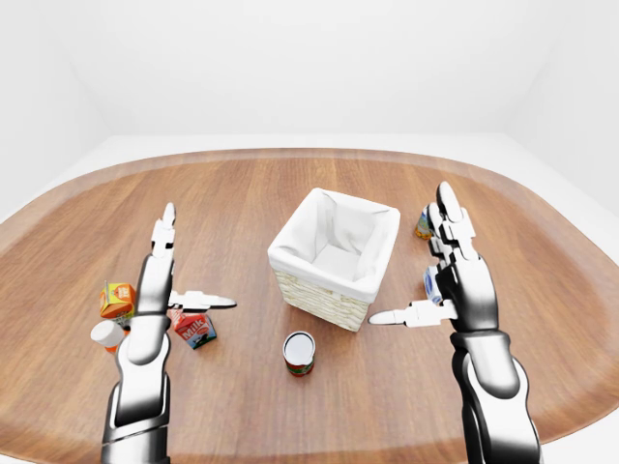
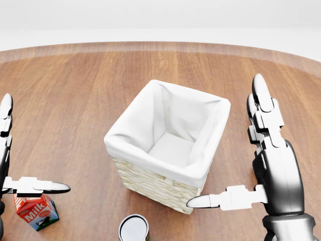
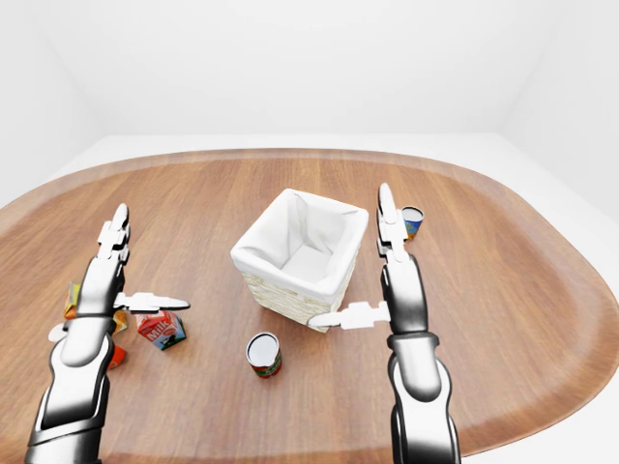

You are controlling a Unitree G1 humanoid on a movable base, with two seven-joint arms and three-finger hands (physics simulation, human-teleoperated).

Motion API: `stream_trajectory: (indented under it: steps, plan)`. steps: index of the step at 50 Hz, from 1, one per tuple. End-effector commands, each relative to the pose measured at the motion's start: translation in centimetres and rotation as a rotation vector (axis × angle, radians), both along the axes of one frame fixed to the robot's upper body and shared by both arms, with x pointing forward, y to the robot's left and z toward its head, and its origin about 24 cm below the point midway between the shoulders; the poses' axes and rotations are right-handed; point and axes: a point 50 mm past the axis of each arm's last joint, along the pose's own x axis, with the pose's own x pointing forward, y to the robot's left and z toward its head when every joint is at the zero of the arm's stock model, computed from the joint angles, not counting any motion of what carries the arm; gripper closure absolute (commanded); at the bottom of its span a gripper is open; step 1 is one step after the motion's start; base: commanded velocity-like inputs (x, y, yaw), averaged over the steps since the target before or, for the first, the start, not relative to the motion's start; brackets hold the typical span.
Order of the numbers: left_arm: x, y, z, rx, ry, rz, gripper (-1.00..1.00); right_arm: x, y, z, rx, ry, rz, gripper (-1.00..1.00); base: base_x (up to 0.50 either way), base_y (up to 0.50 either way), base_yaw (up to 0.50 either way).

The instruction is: Pick the milk and place it in the basket.

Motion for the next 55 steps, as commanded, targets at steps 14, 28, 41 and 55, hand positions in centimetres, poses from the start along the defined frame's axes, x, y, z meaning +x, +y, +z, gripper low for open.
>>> stream_trajectory:
  steps: [14, 28, 41, 55]
  plan:
    - [-2.4, 0.2, 1.5, 0.088, 0.021, -0.13, -1.0, 0.1, 0.0, 0.2, -0.009, -0.01, -0.015, -1.0, 0.0, 0.0, 0.0]
    - [-3.0, 0.3, 2.4, 0.092, -0.008, -0.144, -1.0, 0.2, -0.1, 0.0, -0.011, -0.001, -0.02, -1.0, 0.0, 0.0, 0.0]
    - [0.2, 2.2, 1.1, 0.059, 0.055, -0.072, -1.0, 0.3, 0.0, -0.3, -0.011, 0.011, -0.02, -1.0, 0.0, 0.0, 0.0]
    - [2.7, 3.1, 0.6, 0.065, 0.107, -0.037, -1.0, 0.3, 0.0, -0.1, -0.012, 0.003, -0.021, -1.0, 0.0, 0.0, 0.0]
